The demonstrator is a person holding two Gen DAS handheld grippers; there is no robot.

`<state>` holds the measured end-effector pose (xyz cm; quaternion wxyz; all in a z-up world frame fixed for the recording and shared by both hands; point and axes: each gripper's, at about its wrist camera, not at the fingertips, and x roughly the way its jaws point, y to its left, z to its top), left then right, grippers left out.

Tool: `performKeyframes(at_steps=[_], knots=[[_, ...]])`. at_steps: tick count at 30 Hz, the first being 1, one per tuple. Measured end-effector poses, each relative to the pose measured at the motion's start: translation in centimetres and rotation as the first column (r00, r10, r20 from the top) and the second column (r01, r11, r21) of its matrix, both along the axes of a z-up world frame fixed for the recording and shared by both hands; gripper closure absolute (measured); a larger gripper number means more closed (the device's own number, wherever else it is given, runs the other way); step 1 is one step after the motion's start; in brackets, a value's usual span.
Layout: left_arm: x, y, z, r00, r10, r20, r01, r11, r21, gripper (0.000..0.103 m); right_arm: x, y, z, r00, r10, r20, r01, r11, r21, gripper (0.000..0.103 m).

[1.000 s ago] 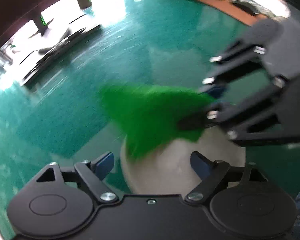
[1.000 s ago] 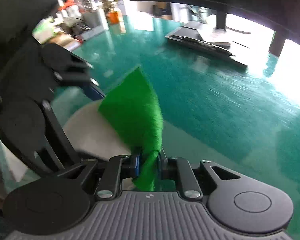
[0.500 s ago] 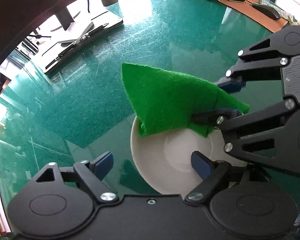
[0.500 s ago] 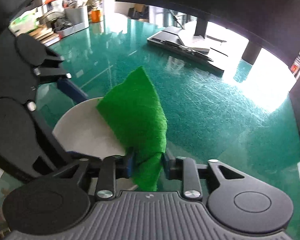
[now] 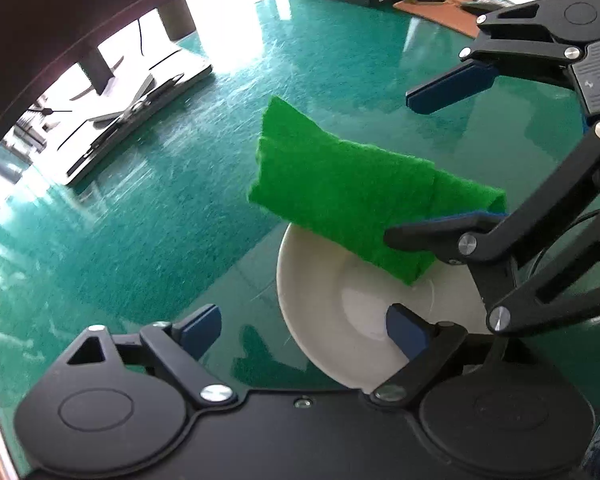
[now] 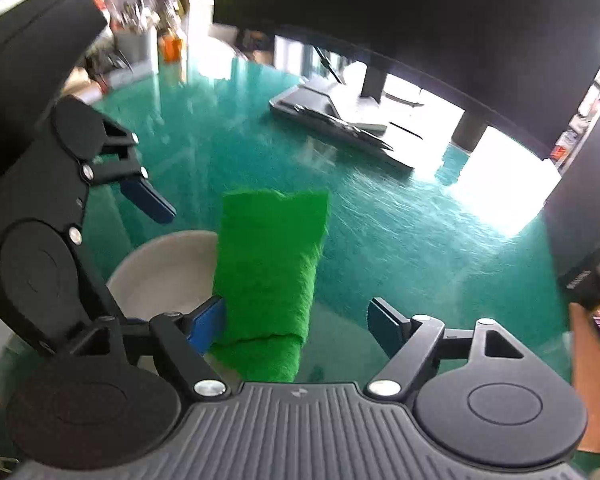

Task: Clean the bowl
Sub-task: 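Push the green cloth into the bowl interior with the right gripper while the left tilts the bowl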

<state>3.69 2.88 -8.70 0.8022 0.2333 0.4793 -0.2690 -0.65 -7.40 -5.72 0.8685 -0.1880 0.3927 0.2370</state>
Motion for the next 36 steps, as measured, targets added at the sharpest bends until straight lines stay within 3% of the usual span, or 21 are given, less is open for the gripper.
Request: performKeyframes(at_steps=[1,2,5,6,10,12,15,19,23,26,31,34,36], knots=[[0.0,0.2,-0.1,1.0,-0.01,0.002,0.01,1.0,-0.017,0.012,0.2,0.1,0.1,1.0,-0.007,-0.019,0.007,1.0,0.013,0.054],[0.0,0.3,-0.1,1.0,-0.01,0.002,0.01,1.0,-0.018,0.012,0.5,0.3,0.2,0.999,-0.016,-0.039,0.017,1.0,0.023,0.073],[0.0,0.7,-0.3,1.0,-0.021,0.001,0.021,0.999,-0.048,0.012,1.7,0.8,0.2,0.993,-0.055,-0.107,0.058,0.998,0.033,0.077],[0.0,0.7,-0.3,1.0,-0.022,-0.003,0.022,0.998,-0.054,0.012,2.0,1.1,0.0,0.992,-0.056,-0.114,0.059,0.998,0.02,0.087],[0.3,1.1,-0.5,1.0,-0.018,-0.014,0.017,0.996,-0.083,0.015,2.5,2.0,-0.5,0.988,-0.044,-0.146,0.042,0.999,-0.015,0.088],[0.7,1.9,-0.6,0.999,0.028,-0.022,-0.031,0.99,-0.138,0.034,2.6,2.4,-0.6,0.989,-0.014,-0.149,0.008,0.999,-0.044,0.09],[1.6,2.7,-0.2,0.998,0.067,0.006,-0.066,0.989,-0.136,0.046,2.4,1.9,-0.8,0.982,0.034,-0.188,-0.05,0.996,-0.079,0.09],[1.7,1.9,-0.2,0.999,-0.018,0.032,0.022,0.994,-0.111,0.046,2.9,2.2,-0.6,0.974,0.053,-0.218,-0.072,0.994,-0.078,0.087],[1.5,0.7,0.0,0.994,-0.098,0.048,0.102,0.992,-0.078,0.058,4.1,3.2,-0.4,0.965,0.087,-0.247,-0.113,0.989,-0.093,0.088],[1.1,0.2,0.2,0.988,-0.142,0.052,0.145,0.988,-0.056,0.061,5.1,3.9,-0.3,0.957,0.111,-0.268,-0.143,0.984,-0.104,0.089],[1.1,0.4,0.3,0.988,-0.147,0.049,0.149,0.987,-0.058,0.061,6.0,5.8,-0.5,0.948,0.189,-0.256,-0.225,0.968,-0.116,0.082],[1.3,0.9,0.1,0.991,-0.127,0.049,0.131,0.988,-0.082,0.058,5.4,4.4,-0.8,0.947,0.156,-0.283,-0.193,0.975,-0.109,0.087],[1.6,1.1,0.1,0.991,-0.131,0.036,0.134,0.986,-0.101,0.052,4.4,2.4,-1.0,0.928,0.106,-0.357,-0.138,0.988,-0.065,0.085]])
